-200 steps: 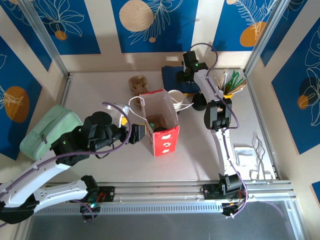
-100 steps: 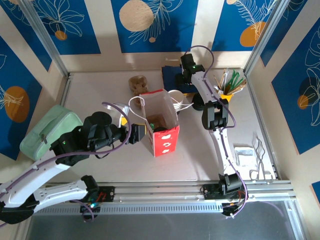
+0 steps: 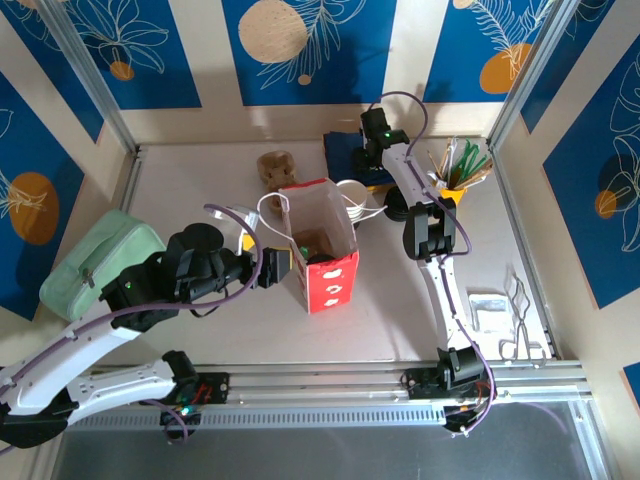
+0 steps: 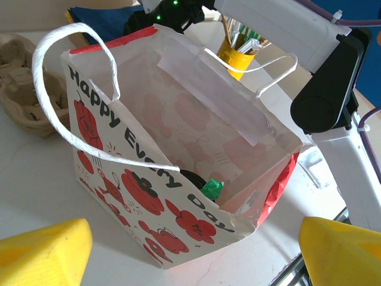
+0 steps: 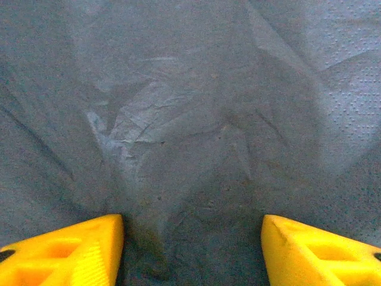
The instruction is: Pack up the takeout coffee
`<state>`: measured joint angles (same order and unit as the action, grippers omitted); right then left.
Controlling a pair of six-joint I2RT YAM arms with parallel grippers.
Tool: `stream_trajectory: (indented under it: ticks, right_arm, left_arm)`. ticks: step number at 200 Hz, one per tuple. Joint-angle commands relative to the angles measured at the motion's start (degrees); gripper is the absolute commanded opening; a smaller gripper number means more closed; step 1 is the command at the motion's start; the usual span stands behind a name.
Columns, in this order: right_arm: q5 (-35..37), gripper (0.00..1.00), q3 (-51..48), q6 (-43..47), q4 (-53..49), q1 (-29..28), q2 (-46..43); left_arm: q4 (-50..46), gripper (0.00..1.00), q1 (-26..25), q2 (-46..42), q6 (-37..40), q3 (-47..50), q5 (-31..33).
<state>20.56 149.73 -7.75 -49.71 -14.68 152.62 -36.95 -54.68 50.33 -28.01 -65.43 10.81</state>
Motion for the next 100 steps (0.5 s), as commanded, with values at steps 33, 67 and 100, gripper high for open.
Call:
stream_trajectory:
  ticks: [33,67,100]
  right_arm:
    - [-3.6,0.47,2.6,-2.2,-1.6,0.2,0.3]
    - [-3.1,0.42,2.9,-3.8,-1.7,0.4,-0.8]
    - [-4.8,0.34,3.0,-4.6,-1.4,0.8,-2.1]
  left_arm:
    - [0.5,0.9,-0.3,-1.0,0.6,0.2,1.4]
    - [0.3,0.9,-0.3,-1.2,0.8,0.2,1.8]
    - [0.3,0.9,-0.3,-1.5,0.8,0.2,2.0]
